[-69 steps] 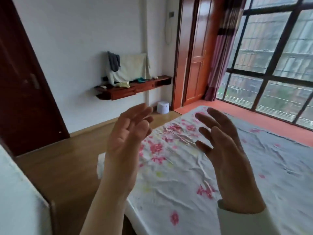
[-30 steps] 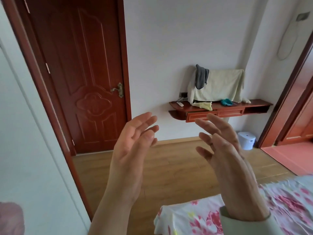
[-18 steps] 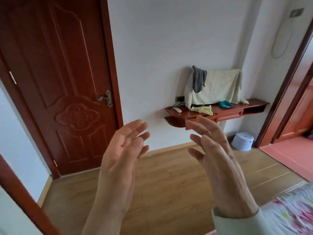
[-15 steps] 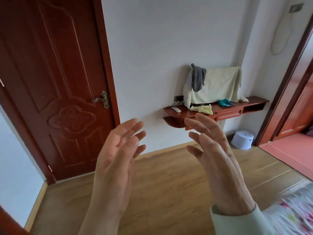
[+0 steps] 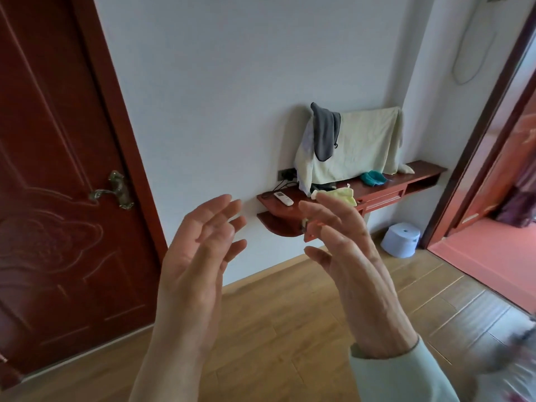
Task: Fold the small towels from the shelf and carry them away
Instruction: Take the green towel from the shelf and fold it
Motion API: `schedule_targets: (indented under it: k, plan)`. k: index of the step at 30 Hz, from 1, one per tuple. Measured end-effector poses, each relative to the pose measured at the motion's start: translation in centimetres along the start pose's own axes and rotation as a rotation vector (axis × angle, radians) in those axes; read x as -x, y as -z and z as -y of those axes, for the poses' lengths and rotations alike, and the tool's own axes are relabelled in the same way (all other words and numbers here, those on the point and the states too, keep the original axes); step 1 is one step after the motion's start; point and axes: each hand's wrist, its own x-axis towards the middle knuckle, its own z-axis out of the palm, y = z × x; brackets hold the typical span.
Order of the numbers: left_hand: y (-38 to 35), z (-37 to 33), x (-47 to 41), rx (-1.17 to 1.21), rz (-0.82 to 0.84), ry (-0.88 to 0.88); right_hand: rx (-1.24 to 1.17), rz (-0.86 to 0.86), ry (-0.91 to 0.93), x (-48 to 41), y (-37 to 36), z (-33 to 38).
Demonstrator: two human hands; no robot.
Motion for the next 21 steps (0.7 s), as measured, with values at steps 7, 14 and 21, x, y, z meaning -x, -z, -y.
schedule_targets:
  k: [7,14,21]
  plan:
    - [-2.2,6.6,-11.4,0.049,0.085,0.020,0.018,-0.083,-0.007,-9.6,2.4,-5.3]
    - [-5.5,13.2,-25.0,0.097,0.233,0.061,0.141,-0.231,-0.008,-20.3,5.6,-10.8]
    - [-10.5,19.1,-36.4,0.096,0.317,0.072,0.159,-0.378,-0.035,-29.2,10.4,-14.3]
